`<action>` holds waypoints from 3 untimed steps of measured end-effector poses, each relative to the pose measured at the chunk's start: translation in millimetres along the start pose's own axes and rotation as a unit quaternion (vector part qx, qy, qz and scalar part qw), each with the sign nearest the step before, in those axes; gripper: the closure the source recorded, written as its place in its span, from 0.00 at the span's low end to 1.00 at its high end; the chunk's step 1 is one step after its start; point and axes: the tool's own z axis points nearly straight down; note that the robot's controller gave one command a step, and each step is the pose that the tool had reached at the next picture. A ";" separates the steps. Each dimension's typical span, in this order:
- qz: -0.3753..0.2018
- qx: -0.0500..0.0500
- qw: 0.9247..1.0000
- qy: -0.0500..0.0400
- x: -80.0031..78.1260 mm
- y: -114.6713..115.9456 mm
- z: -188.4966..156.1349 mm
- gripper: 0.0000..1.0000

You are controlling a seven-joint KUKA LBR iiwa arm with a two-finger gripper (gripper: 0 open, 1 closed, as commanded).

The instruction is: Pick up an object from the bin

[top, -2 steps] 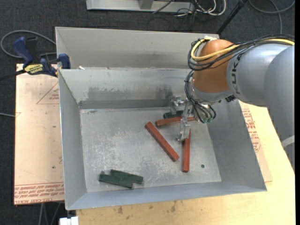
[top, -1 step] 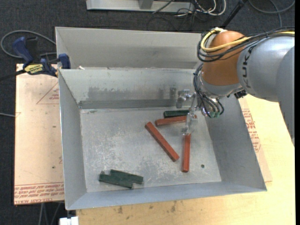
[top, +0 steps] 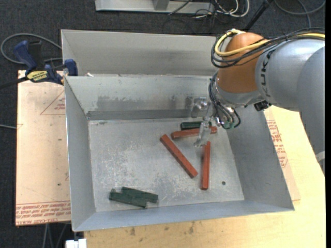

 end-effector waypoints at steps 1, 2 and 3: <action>-0.011 0.001 1.000 0.002 -4.4 2.2 34.0 0.00; -0.011 0.001 1.000 0.001 -5.0 2.6 33.4 0.00; -0.012 0.001 1.000 0.000 -5.9 2.8 32.0 1.00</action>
Offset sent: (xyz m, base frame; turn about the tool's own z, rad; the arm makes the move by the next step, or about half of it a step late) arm 0.0049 0.0009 -0.0321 -0.0227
